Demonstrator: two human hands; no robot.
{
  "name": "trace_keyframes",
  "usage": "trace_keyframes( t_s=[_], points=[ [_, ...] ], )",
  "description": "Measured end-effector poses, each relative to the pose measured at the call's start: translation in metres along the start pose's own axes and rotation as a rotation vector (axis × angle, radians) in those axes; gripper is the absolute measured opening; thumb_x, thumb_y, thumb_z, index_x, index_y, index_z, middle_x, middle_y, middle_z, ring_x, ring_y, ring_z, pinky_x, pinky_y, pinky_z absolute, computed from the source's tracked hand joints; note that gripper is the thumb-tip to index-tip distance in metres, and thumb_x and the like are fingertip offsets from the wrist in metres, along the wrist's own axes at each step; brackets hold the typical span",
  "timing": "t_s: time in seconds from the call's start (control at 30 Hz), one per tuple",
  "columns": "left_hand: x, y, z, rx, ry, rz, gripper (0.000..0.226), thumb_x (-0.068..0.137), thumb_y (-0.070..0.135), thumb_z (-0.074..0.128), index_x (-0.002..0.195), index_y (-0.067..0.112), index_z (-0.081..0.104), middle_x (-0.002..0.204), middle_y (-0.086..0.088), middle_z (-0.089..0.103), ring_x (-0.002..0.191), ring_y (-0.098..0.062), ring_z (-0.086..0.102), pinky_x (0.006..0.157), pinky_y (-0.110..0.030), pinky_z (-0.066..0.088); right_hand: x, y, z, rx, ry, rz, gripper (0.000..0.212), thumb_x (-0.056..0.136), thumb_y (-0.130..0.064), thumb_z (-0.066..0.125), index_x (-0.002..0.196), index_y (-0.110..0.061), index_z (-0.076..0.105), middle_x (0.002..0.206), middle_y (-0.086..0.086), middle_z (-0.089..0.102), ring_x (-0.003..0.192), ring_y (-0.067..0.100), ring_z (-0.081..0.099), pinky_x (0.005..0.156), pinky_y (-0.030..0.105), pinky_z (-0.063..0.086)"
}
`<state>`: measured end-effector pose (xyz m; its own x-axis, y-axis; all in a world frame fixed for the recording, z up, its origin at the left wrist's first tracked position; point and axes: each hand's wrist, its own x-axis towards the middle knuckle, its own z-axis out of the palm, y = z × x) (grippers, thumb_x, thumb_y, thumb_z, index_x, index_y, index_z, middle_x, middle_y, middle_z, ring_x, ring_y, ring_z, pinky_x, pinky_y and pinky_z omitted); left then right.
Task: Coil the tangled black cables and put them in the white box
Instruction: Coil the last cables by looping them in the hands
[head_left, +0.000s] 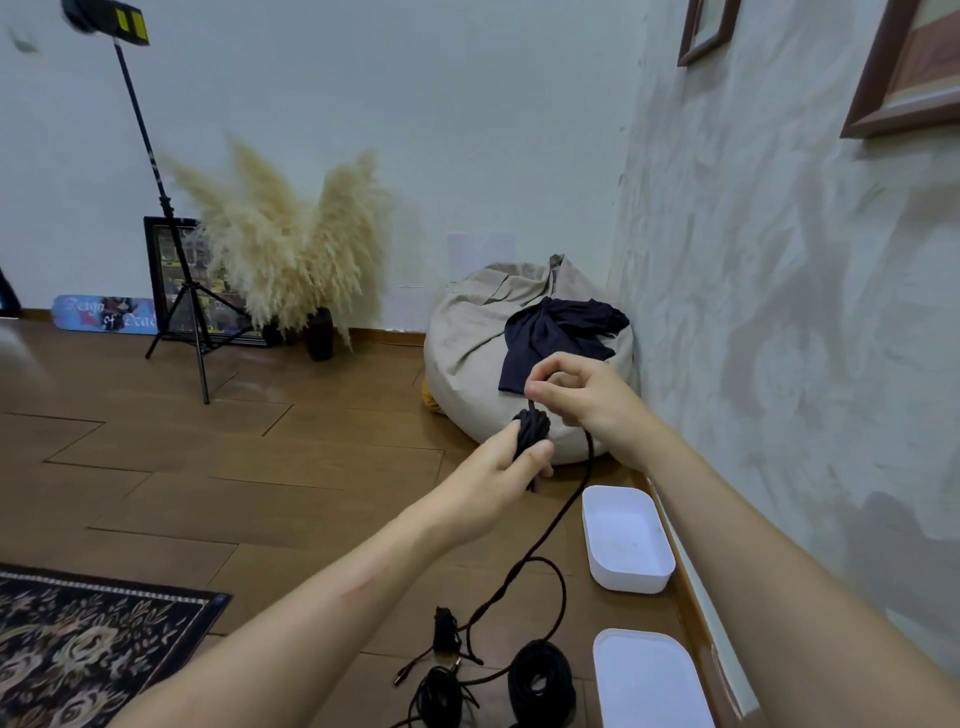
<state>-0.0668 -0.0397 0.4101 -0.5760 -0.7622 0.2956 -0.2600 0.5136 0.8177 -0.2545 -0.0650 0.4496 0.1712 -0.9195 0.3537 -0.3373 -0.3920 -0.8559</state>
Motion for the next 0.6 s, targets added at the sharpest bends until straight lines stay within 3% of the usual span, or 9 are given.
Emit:
trace_keyframes(
  t_s=[0.1,0.17,0.23,0.3,0.37,0.5,0.53,0.6],
  points=[
    [0.000,0.012,-0.005,-0.070,0.051,0.042,0.019,0.111,0.025,0.043,0.100,0.029,0.057,0.096,0.013,0.061,0.090,0.005,0.057,0.083,-0.013,0.044,-0.002,0.014,0.007,0.141,0.027,0.043,0.019,0.100,-0.027,0.065,0.100,-0.008,0.068,0.066,-0.003,0.051,0.061,0.014,0.039,0.056,0.024,0.034],
    [0.004,0.014,-0.012,-0.156,0.097,0.073,0.017,0.110,0.024,0.044,0.103,0.026,0.059,0.097,0.013,0.063,0.096,0.004,0.059,0.089,-0.014,0.046,-0.005,0.019,0.013,0.143,0.002,0.057,0.018,0.104,-0.024,0.058,0.094,-0.022,0.072,0.064,-0.007,0.053,0.059,0.012,0.041,0.055,0.023,0.033],
    [0.008,0.013,-0.017,-0.243,0.130,0.091,0.016,0.110,0.027,0.044,0.108,0.021,0.058,0.098,0.015,0.066,0.102,-0.001,0.062,0.094,-0.020,0.048,-0.007,0.020,0.027,0.102,-0.036,0.068,0.034,0.107,-0.018,0.050,0.081,-0.033,0.067,0.062,-0.013,0.052,0.055,0.006,0.042,0.053,0.019,0.032],
    [0.013,0.008,-0.018,-0.329,0.147,0.062,0.015,0.111,0.022,0.044,0.113,0.019,0.058,0.100,0.018,0.069,0.108,-0.003,0.063,0.095,-0.020,0.049,-0.006,0.023,0.043,0.042,-0.003,0.101,0.029,0.108,-0.009,0.046,0.094,-0.027,0.063,0.069,-0.020,0.059,0.061,-0.002,0.054,0.058,0.014,0.041],
    [0.016,0.002,-0.019,-0.395,0.171,-0.012,0.016,0.110,0.017,0.045,0.113,0.017,0.061,0.100,0.015,0.068,0.108,-0.008,0.063,0.089,-0.018,0.050,-0.003,0.033,0.056,-0.073,0.022,0.110,0.031,0.105,-0.004,0.045,0.108,-0.032,0.060,0.082,-0.023,0.065,0.081,-0.002,0.063,0.072,0.016,0.048],
    [0.020,-0.005,-0.023,-0.437,0.221,-0.079,0.016,0.109,0.015,0.047,0.117,0.020,0.060,0.091,0.011,0.068,0.088,-0.003,0.065,0.074,-0.018,0.050,-0.003,0.039,0.075,-0.122,-0.016,0.163,0.050,0.094,-0.017,0.041,0.113,-0.062,0.051,0.073,-0.008,0.066,0.065,0.009,0.057,0.059,0.028,0.043],
    [0.020,-0.005,-0.024,-0.446,0.234,-0.081,0.015,0.109,0.015,0.047,0.118,0.018,0.059,0.088,0.011,0.068,0.084,-0.002,0.065,0.071,-0.019,0.050,-0.004,0.038,0.078,-0.084,-0.023,0.171,0.054,0.093,-0.016,0.040,0.124,-0.060,0.048,0.071,-0.003,0.066,0.060,0.012,0.055,0.055,0.029,0.043],
    [0.020,-0.007,-0.026,-0.436,0.272,-0.089,0.016,0.109,0.018,0.047,0.120,0.017,0.058,0.090,0.007,0.067,0.084,-0.004,0.065,0.069,-0.022,0.050,-0.004,0.035,0.083,-0.065,-0.058,0.193,0.049,0.099,-0.006,0.037,0.138,-0.033,0.045,0.075,0.005,0.067,0.053,0.013,0.054,0.050,0.030,0.044]
  ],
)
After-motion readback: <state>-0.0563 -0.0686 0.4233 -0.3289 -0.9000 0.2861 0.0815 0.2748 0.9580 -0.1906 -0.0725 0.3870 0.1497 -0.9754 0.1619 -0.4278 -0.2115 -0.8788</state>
